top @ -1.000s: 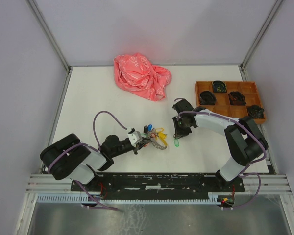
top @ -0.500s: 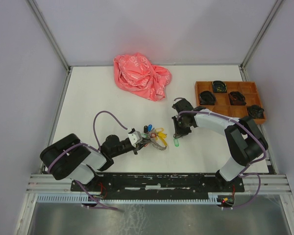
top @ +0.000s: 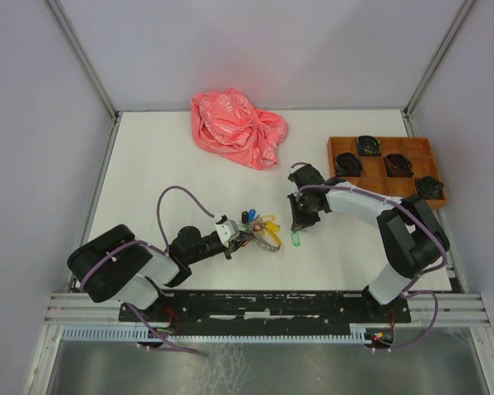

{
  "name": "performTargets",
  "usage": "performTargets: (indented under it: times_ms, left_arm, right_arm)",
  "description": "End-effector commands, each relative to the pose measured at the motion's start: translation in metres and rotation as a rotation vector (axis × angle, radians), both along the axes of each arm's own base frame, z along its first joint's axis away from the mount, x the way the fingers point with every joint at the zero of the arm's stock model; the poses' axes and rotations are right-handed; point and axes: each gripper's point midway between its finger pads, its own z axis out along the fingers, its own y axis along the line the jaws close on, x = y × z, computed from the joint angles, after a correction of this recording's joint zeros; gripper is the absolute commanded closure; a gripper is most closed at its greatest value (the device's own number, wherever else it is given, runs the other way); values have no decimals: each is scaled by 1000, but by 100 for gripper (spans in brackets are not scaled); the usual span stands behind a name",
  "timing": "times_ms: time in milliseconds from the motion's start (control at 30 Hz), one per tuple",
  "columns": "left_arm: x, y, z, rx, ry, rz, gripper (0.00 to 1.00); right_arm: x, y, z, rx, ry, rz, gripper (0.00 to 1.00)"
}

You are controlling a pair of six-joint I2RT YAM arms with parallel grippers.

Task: Put the keys on the keyring

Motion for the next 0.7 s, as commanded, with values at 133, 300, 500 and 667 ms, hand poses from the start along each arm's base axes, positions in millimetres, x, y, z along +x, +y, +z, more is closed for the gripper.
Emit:
performTargets:
  times_ms: [133,300,500,667]
  left_arm:
    - [7,-7,23,-42,-92,-17,97]
    - [6,-7,23,-42,-92,-20,97]
    - [6,-8,24,-43,-93,-21,97]
    - [6,-8,23,-42,-92,-23,97]
  right_arm:
    - [11,6,6,14,-17,-2,84]
    - [8,5,4,11,-7,-1,84]
    - [4,2,3,8,-5,-1,85]
    - [4,3,2,12,-3,-1,88]
